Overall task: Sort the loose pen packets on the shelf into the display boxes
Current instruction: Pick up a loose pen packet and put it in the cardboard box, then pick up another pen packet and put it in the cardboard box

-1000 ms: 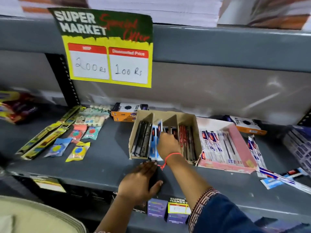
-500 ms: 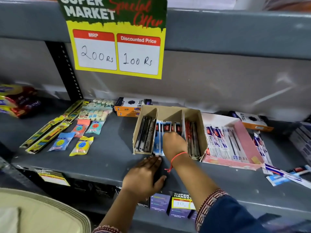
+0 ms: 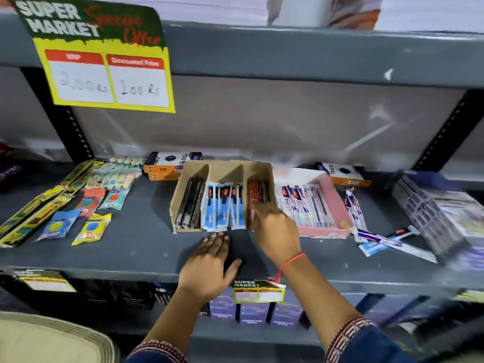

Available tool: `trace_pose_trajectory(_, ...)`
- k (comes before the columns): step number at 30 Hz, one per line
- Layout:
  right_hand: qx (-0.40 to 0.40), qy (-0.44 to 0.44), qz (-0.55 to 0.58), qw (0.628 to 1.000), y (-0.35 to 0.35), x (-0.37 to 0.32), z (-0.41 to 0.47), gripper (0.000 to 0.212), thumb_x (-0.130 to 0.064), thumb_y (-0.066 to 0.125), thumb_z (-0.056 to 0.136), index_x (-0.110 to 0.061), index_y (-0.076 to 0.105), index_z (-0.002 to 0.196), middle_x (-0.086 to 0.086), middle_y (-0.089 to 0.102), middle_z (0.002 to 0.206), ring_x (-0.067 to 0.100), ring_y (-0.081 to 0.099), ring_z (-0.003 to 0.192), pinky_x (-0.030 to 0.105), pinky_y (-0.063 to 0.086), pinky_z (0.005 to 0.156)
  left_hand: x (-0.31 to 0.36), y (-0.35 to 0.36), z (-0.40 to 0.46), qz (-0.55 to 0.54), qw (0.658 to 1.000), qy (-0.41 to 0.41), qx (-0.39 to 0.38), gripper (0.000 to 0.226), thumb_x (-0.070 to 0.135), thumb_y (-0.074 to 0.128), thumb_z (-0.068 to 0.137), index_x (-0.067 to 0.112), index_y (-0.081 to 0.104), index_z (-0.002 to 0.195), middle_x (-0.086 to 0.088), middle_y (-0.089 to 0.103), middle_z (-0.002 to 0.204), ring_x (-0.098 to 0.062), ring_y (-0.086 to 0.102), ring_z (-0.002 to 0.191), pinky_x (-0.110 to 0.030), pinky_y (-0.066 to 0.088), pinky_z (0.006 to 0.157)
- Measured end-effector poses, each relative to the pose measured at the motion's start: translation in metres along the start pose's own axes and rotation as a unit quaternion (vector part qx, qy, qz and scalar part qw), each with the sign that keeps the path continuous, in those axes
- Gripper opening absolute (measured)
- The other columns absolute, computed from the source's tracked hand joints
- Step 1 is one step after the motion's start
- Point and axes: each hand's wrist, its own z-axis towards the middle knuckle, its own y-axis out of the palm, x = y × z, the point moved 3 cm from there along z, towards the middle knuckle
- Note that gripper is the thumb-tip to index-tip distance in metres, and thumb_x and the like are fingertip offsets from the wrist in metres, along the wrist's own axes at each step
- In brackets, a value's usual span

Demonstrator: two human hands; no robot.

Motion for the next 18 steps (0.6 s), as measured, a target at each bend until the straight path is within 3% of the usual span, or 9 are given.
trace_pose_trajectory(3, 0.072, 0.011, 0.015, 0.997, -0.009, 0.02, -0.006, 0.037, -0.019, 0.041, 0.071, -0.015, 0.075, 0.083, 0.001, 0.071, 0.064, 0.022, 0.066, 0.051, 0.021, 0.049, 0.04, 0.018, 0.001, 0.003, 0.006, 1.0, 0.02, -0.013, 0.119, 0.072, -0.034, 0.061, 0.009, 0.021, 0.147, -0.009, 0.019, 0.154, -0.02, 0.013, 0.141, -0.028, -0.001, 0.111)
trace_pose_trajectory(6, 0.121, 0.042, 0.015, 0.992, -0.014, 0.044, -0.012, 0.039, -0.018, 0.04, 0.071, -0.011, 0.075, 0.087, 0.005, 0.073, 0.068, 0.027, 0.066, 0.058, 0.025, 0.054, 0.051, 0.05, 0.003, 0.006, 0.038, 0.997, 0.063, -0.028, 0.118, 0.071, -0.037, 0.057, 0.013, 0.009, 0.149, -0.008, 0.009, 0.156, -0.021, 0.004, 0.142, -0.029, -0.009, 0.11)
trace_pose_trajectory(11, 0.107, 0.191, 0.008, 0.976, -0.018, 0.109, -0.035, 0.026, -0.006, 0.051, 0.074, -0.007, 0.071, 0.091, 0.017, 0.071, 0.077, 0.038, 0.065, 0.07, 0.035, 0.053, 0.062, 0.105, 0.012, 0.016, 0.032, 0.986, 0.154, -0.048, 0.103, 0.073, -0.021, 0.071, 0.011, 0.006, 0.148, -0.009, 0.005, 0.157, -0.022, 0.002, 0.142, -0.028, -0.013, 0.108)
trace_pose_trajectory(15, 0.007, 0.416, 0.006, 0.909, -0.032, 0.179, -0.067, 0.027, -0.009, 0.053, 0.083, -0.001, 0.057, 0.108, 0.025, 0.064, 0.109, 0.044, 0.057, 0.104, 0.047, 0.048, 0.081, 0.125, 0.01, 0.031, 0.017, 0.982, 0.164, -0.086, 0.07, 0.056, 0.016, 0.096, 0.013, -0.001, 0.148, -0.005, -0.006, 0.157, -0.017, -0.008, 0.142, -0.026, -0.012, 0.109)
trace_pose_trajectory(18, -0.026, 0.482, -0.004, 0.876, -0.038, 0.21, -0.084, 0.033, -0.014, 0.051, 0.087, 0.003, 0.047, 0.115, 0.028, 0.057, 0.119, 0.045, 0.05, 0.114, 0.049, 0.046, 0.088, 0.125, 0.008, 0.037, 0.019, 0.979, 0.18, -0.09, 0.068, 0.053, 0.021, 0.098, 0.014, -0.002, 0.148, -0.002, -0.008, 0.156, -0.014, -0.01, 0.141, -0.023, -0.014, 0.106)
